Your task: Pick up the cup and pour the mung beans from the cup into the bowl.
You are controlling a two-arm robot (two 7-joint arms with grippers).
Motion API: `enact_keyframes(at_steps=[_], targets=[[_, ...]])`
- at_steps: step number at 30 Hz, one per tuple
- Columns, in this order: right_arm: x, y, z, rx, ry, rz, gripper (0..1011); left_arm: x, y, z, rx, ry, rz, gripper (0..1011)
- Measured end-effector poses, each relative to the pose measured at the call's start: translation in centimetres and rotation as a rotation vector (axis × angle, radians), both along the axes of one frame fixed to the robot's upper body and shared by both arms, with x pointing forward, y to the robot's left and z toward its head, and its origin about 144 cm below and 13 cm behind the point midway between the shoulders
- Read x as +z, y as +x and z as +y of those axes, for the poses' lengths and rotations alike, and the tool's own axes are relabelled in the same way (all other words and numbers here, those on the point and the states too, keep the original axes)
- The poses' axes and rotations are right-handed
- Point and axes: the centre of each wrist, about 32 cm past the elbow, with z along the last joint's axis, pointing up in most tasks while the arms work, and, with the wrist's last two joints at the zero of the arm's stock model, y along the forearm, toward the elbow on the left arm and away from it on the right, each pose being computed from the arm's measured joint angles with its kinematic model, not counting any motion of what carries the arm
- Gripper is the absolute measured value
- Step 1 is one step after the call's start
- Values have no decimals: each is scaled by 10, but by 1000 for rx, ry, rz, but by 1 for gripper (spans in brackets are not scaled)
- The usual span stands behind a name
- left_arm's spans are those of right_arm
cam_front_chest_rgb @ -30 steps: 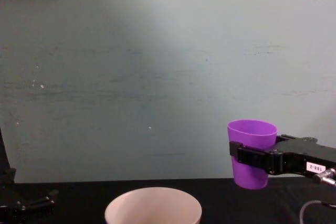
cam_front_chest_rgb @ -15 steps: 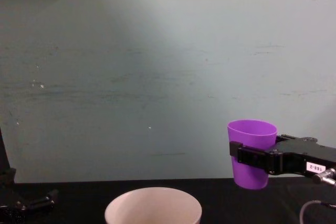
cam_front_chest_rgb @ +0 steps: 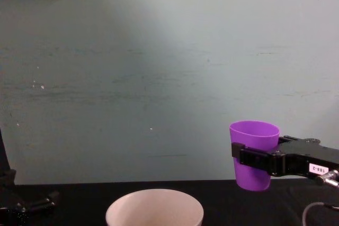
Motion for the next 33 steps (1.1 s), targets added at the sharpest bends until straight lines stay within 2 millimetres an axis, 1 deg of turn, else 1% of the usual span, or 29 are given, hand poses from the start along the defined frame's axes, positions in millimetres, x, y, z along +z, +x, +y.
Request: enact_keyframes(at_steps=[17, 26, 33], targets=[[0, 0, 0, 1, -4, -1, 723, 0, 0, 0, 0, 0, 0, 1000], [5, 4, 9, 24, -103, -42, 723, 0, 0, 0, 0, 0, 0, 1000], [15, 9, 21, 38, -235, -96, 722, 0, 0, 0, 0, 0, 0, 1000]])
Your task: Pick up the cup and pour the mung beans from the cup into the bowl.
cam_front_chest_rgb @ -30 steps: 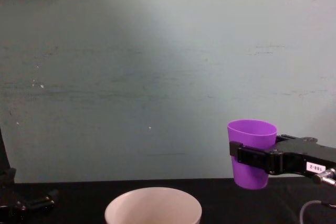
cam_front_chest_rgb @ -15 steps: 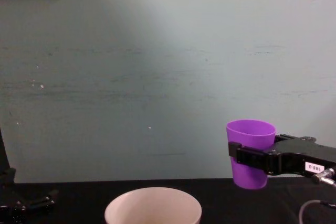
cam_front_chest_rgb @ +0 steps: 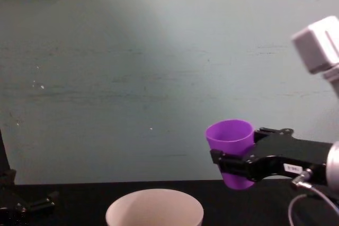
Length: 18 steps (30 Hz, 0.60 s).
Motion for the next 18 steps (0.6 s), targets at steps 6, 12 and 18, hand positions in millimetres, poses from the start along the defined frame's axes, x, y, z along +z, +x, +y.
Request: enact_keyframes(at_steps=[6, 12, 18], targets=[[12, 5, 14, 6, -171, -53, 722, 0, 0, 0, 0, 0, 0, 1000], [21, 11, 27, 20, -296, -95, 722, 0, 0, 0, 0, 0, 0, 1000], [28, 17, 40, 44, -411, -136, 723, 0, 0, 0, 0, 0, 0, 1000]])
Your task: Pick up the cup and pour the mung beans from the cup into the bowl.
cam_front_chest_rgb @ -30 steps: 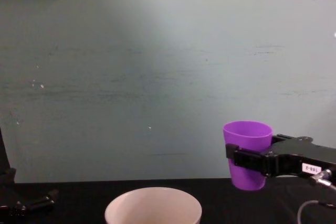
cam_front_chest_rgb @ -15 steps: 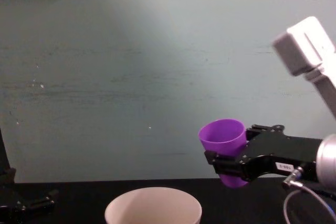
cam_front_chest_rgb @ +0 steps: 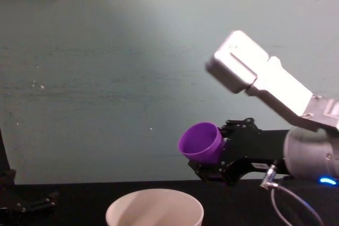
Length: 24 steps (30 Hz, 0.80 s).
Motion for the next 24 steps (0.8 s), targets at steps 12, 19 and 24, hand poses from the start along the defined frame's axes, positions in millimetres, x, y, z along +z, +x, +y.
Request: enact_keyframes(at_steps=[12, 19, 24], targets=[[6, 4, 21, 31, -161, -51, 723, 0, 0, 0, 0, 0, 0, 1000], [6, 3, 30, 38, -258, -86, 723, 0, 0, 0, 0, 0, 0, 1000], [6, 2, 36, 45, -310, -108, 722, 0, 0, 0, 0, 0, 0, 1000]])
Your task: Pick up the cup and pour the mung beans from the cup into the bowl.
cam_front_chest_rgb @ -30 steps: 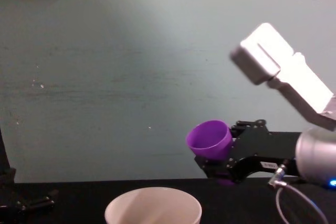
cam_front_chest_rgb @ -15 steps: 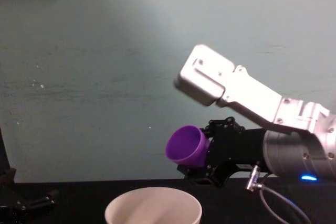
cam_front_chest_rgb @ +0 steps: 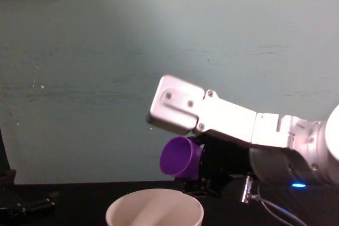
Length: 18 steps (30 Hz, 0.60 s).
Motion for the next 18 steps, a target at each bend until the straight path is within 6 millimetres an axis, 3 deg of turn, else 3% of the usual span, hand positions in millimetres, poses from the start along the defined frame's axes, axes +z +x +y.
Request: enact_keyframes(at_steps=[18], targets=[[-9, -7, 19, 24, -187, -100, 723, 0, 0, 0, 0, 0, 0, 1000]])
